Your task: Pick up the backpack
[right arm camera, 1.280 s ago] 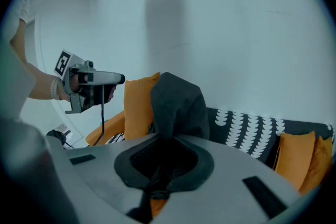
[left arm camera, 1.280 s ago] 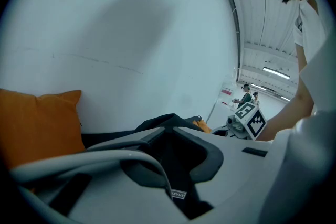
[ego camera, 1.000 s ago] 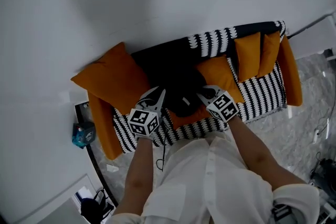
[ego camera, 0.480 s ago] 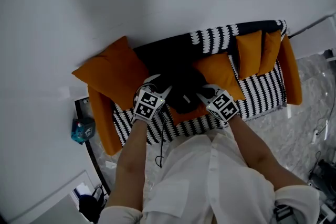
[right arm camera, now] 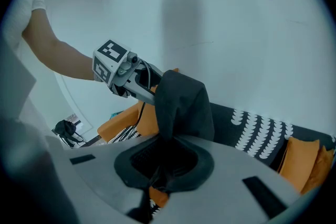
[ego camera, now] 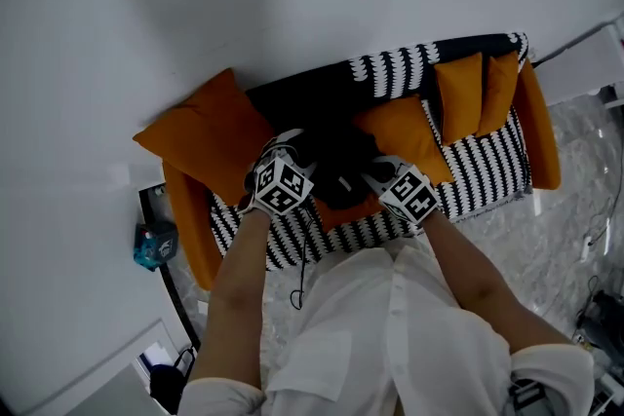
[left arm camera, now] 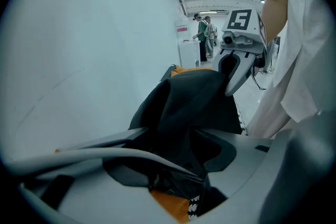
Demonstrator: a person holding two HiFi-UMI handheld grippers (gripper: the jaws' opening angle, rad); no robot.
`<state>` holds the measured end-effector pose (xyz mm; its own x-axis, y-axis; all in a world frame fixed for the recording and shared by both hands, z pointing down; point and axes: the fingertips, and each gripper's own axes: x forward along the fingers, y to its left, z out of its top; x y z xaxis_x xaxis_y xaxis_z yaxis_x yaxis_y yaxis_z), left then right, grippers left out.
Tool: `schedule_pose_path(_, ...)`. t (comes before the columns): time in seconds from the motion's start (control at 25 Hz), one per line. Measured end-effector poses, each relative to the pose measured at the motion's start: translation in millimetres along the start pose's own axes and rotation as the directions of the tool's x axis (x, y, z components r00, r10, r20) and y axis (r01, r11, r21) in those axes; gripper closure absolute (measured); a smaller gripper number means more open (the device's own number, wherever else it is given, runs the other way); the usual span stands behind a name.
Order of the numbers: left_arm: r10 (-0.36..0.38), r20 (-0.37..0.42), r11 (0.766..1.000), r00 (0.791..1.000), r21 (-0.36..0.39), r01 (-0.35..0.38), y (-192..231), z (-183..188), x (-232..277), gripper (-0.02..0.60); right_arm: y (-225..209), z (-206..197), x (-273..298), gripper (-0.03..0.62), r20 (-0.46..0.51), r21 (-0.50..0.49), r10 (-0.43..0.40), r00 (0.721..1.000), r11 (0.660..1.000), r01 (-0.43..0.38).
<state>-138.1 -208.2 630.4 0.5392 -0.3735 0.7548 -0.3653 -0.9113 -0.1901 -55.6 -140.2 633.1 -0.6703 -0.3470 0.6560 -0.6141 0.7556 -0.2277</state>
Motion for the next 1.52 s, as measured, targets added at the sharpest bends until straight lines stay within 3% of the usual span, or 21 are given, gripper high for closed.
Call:
schedule_pose_path(0.48, 0.001, -0.014, 0.996, 1.0, 0.085, 0.0, 1, 3, 18, 0.341, 0, 2, 1, 0.563, -0.019, -0.004, 0.003, 1.0, 1.0, -0.003)
schedule_pose_path(0.64, 0.011, -0.016, 0.998, 1.0, 0.069, -0.01, 1, 6, 22, 0.379, -4, 3, 0, 0.563, -0.023, 0.017, -0.011, 1.0, 1.0, 0.011)
schedule_pose_path(0.8, 0.003, -0.011, 1.0, 1.0, -0.014, -0.003, -5, 7, 25, 0.481, -12, 3, -1, 0.563, -0.01, 0.059, -0.032, 0.999, 0.998, 0.033)
schedule_pose_path(1.04, 0.015, -0.009, 0.99, 1.0, -0.142, -0.016, -12, 6, 18, 0.52, -21, 2, -3, 0.563, 0.011, 0.17, -0.065, 0.998, 0.983, 0.062)
schedule_pose_path(1.32, 0.017, 0.009, 0.934, 1.0, -0.356, -0.013, -11, 6, 3, 0.523, -24, 11, -4, 0.563, 0.058, 0.268, -0.07, 0.996, 0.962, 0.052)
schedule_pose_path(1.52, 0.042, 0.037, 0.908, 0.998, -0.418, -0.022, -6, 9, -12, 0.529, -21, 25, -8, 0.565, 0.089, 0.27, -0.05, 0.995, 0.963, 0.025)
